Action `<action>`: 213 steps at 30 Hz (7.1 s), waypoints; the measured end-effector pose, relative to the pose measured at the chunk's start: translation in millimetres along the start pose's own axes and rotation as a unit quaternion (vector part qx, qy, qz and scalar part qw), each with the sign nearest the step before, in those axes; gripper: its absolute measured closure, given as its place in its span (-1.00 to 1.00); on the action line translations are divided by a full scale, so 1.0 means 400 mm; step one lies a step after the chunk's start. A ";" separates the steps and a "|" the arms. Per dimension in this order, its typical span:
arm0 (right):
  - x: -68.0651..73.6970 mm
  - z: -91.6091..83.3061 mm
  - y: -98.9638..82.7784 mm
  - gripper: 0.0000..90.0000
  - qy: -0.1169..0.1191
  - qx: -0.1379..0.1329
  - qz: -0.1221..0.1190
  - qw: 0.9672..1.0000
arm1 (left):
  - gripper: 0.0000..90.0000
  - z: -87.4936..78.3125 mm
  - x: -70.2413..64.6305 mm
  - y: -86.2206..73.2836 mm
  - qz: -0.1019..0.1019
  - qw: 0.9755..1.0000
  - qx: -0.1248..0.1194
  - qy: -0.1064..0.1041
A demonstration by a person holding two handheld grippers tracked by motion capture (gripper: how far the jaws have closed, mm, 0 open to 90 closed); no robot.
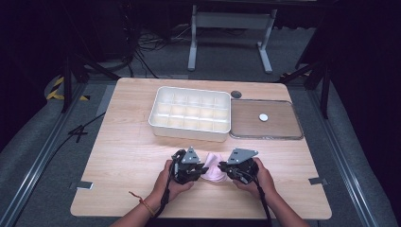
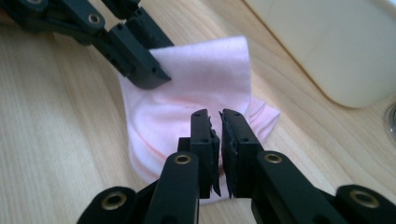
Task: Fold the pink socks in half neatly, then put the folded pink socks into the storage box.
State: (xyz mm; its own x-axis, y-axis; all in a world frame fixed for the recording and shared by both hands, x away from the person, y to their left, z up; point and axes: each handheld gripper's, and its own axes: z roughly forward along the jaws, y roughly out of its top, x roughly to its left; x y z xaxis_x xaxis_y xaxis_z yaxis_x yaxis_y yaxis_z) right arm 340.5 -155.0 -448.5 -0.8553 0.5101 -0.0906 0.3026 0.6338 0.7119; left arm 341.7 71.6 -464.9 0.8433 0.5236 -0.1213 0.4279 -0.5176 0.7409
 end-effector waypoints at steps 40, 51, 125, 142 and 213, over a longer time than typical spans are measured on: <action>-0.022 0.001 -0.022 0.80 -0.010 0.005 0.009 1.000 | 0.75 0.003 -0.028 0.015 0.021 0.999 0.004 0.037; -0.009 0.037 -0.018 0.86 0.002 0.035 -0.005 0.999 | 0.64 0.006 -0.055 0.037 0.045 0.998 -0.002 0.050; -0.056 0.029 -0.030 0.85 0.011 -0.009 0.035 0.999 | 0.57 -0.046 -0.021 0.041 0.051 0.997 -0.049 -0.039; -0.053 0.026 -0.041 0.86 0.008 -0.009 0.041 0.999 | 0.66 0.065 -0.090 0.002 0.111 0.993 -0.010 -0.046; -0.090 0.050 -0.060 0.49 0.134 -0.001 0.150 0.980 | -0.48 -0.196 0.105 -0.189 0.035 0.994 0.072 0.067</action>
State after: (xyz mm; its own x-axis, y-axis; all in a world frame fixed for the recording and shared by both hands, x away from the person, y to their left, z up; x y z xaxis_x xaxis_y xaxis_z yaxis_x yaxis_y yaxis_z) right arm 372.6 -176.9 -476.3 -0.8082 0.5017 0.3082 0.5561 0.4782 0.6798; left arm 319.2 185.9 -474.1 0.8257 0.5635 0.0247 0.4194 -0.6427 0.6411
